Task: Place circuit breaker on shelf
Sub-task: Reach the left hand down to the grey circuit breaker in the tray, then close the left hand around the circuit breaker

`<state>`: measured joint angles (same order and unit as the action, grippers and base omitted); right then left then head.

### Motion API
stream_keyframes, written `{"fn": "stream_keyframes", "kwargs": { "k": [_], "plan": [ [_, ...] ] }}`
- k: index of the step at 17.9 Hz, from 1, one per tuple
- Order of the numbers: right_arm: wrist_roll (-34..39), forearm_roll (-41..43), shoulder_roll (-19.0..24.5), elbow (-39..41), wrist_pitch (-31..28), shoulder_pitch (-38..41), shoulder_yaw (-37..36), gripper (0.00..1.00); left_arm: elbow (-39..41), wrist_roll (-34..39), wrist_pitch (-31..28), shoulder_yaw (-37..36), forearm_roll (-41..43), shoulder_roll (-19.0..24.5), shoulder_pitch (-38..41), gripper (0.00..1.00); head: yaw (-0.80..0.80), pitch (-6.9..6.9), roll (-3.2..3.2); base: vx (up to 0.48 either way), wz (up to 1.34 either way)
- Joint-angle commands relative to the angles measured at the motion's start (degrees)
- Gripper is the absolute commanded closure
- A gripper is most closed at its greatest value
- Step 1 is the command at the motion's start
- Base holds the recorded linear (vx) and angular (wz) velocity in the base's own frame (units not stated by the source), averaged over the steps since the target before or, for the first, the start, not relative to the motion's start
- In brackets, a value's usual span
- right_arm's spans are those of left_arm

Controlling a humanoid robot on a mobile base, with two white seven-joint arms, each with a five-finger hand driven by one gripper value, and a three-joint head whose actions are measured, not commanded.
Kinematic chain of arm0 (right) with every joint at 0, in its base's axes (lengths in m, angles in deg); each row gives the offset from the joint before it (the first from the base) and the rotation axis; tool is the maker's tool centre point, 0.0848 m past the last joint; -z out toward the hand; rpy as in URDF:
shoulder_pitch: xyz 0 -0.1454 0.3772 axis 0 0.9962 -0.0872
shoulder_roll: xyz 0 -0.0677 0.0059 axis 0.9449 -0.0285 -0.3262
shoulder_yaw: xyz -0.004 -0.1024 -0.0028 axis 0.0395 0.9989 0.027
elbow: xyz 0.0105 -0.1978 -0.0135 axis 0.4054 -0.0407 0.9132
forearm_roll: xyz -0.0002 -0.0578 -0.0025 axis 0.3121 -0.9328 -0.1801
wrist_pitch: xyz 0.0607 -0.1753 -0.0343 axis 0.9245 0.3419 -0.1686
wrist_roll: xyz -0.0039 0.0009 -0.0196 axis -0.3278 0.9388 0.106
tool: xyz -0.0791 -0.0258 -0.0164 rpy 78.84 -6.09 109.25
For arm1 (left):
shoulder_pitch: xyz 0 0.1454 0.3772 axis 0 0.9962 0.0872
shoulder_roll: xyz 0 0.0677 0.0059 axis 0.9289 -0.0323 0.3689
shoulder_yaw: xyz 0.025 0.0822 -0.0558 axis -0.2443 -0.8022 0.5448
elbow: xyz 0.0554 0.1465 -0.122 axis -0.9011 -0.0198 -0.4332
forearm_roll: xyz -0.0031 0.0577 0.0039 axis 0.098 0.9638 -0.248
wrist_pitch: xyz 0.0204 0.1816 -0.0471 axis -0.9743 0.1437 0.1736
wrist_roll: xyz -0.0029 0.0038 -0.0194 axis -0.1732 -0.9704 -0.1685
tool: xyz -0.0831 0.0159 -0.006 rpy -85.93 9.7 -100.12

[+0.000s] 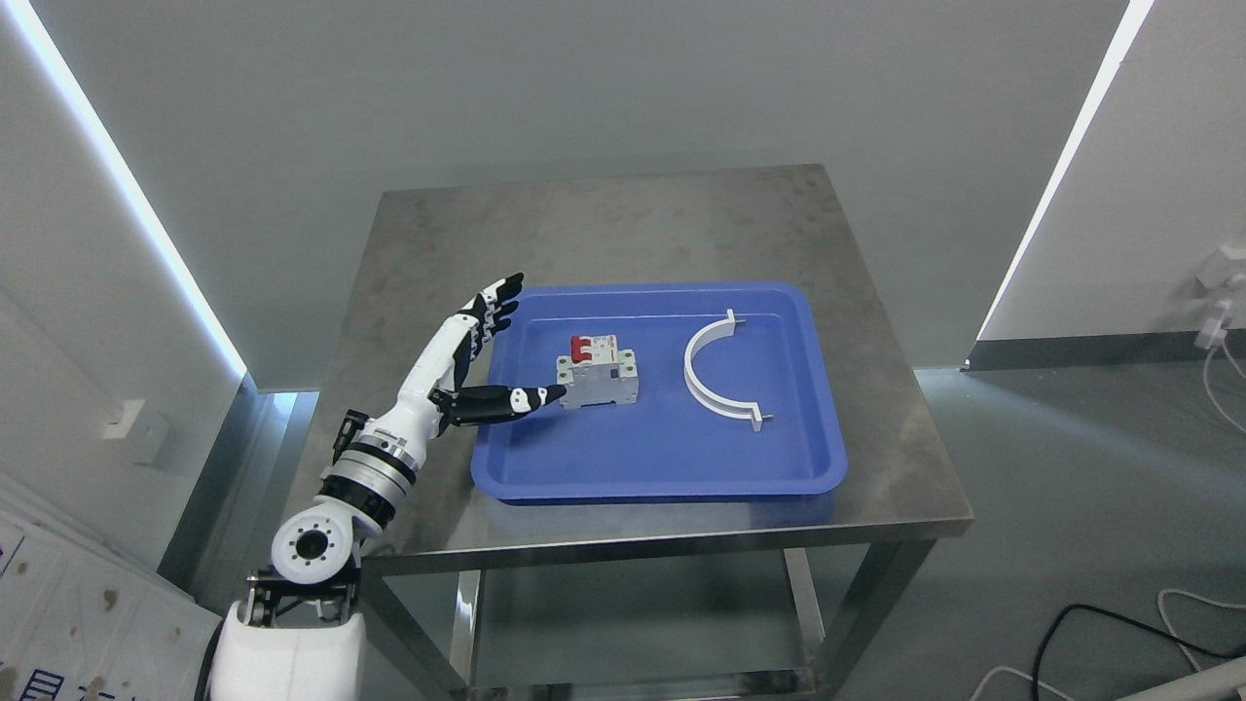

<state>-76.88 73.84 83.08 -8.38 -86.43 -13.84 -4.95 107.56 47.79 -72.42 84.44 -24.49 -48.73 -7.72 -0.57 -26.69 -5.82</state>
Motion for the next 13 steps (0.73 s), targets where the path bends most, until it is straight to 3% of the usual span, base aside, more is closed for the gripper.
{"fn": "stream_keyframes", "kwargs": {
  "k": [1,4,9,13],
  "plan": [
    [0.0,0.0,-1.0,0.0,-3.7,0.0,1.1,0.0,-0.1,-5.8,-3.7,-7.3,7.6,1.0,-4.0,0.03,0.0,0.0,0.0,0.0,0.0],
    [0.0,0.0,-1.0,0.0,-3.7,0.0,1.1,0.0,-0.1,-6.9,-5.3,-8.8,9.1,1.0,-5.1,0.05,0.0,0.0,0.0,0.0,0.0],
    [0.0,0.0,-1.0,0.0,-3.7,0.0,1.1,0.0,-0.2,-10.3,-7.8,-8.9,14.7,1.0,-6.3,0.18,0.0,-0.01,0.0,0.008,0.0],
    [0.0,0.0,-1.0,0.0,-3.7,0.0,1.1,0.0,-0.3,-10.2,-7.8,-8.2,15.2,1.0,-6.1,0.36,0.0,-0.01,0.0,0.018,0.0]
  ]
}}
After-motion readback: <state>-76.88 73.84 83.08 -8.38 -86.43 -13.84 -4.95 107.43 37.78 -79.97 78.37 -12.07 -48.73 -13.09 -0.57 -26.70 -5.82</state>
